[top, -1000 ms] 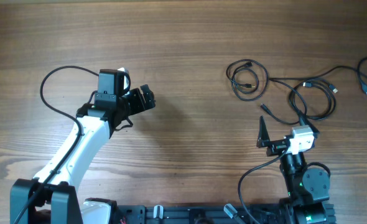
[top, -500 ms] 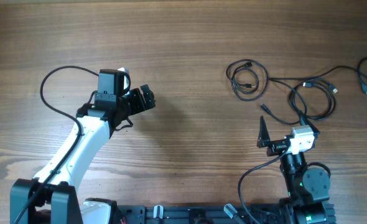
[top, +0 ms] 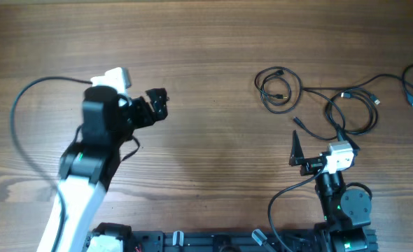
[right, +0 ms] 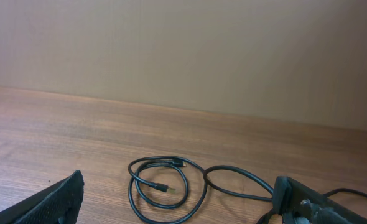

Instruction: Untangle cables

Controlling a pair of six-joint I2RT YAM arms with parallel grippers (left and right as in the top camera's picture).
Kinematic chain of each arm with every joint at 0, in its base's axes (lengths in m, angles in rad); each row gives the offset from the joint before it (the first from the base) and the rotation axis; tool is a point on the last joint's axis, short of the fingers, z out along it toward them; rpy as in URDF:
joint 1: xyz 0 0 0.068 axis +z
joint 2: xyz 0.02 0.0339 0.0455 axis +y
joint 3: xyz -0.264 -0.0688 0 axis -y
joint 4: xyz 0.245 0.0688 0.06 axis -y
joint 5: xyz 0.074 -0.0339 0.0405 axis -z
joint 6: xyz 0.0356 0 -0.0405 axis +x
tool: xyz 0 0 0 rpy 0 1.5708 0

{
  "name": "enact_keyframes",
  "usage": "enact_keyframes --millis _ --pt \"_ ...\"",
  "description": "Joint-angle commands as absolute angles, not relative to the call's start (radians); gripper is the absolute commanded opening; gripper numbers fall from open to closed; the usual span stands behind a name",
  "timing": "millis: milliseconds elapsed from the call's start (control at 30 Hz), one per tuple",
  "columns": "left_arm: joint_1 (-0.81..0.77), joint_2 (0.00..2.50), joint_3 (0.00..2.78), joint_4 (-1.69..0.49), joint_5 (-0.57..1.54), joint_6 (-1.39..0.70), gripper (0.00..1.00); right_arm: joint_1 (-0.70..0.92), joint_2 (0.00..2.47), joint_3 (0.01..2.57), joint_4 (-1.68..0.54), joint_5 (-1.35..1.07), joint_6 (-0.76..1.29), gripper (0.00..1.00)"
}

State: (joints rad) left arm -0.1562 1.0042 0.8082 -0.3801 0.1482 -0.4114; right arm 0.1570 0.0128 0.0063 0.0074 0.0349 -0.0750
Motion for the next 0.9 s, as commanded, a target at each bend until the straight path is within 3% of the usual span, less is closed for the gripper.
enact_keyframes --millis 0,500,867 --pt "-0.159 0.796 0.803 -0.379 0.156 -0.397 1.00 0.152 0.004 0.005 0.013 0.055 -0.060 1.00" --pt "-0.159 0.253 0.664 -0.568 0.156 -0.397 1.00 0.152 0.004 0.005 0.013 0.055 -0.060 1.00" --pt "-0.157 0.043 0.385 -0.964 0.152 -0.397 1.00 0.152 0.004 0.005 0.013 0.055 -0.060 1.00"
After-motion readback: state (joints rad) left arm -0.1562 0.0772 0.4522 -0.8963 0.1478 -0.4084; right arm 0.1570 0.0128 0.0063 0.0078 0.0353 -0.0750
